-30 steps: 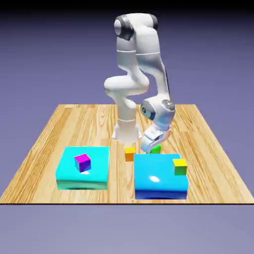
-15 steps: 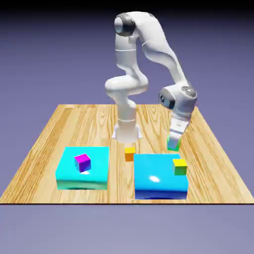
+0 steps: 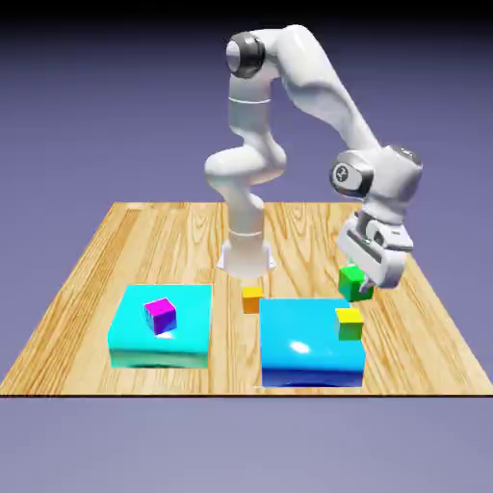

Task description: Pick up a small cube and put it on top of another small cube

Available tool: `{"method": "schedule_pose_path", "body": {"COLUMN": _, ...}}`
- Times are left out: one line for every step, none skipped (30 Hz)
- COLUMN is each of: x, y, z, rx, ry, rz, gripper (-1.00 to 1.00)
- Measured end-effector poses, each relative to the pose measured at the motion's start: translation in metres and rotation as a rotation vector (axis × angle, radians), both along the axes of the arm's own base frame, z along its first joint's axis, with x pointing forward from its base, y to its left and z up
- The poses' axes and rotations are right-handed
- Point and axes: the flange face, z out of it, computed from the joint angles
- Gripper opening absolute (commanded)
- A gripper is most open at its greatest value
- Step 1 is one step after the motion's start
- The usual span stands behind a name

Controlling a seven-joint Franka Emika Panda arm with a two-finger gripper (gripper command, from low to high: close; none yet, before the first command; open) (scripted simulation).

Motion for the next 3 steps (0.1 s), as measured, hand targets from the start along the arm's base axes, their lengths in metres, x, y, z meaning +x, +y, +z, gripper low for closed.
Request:
{"method": "schedule_pose_path", "body": {"x": 0.0, "y": 0.0, "z": 0.0, "rx": 0.0, "ry": -0.001, "rz": 0.0, "gripper": 1.0}}
{"method": "schedule_pose_path", "body": {"x": 0.0, "y": 0.0, "z": 0.0, "rx": 0.0, "ry": -0.001, "rz": 0.001, "gripper": 1.0}}
{"method": "schedule_pose_path", "body": {"x": 0.0, "y": 0.004, "z": 0.017, "rx": -0.001, "ry": -0.002, "rz": 0.001, "gripper": 1.0}}
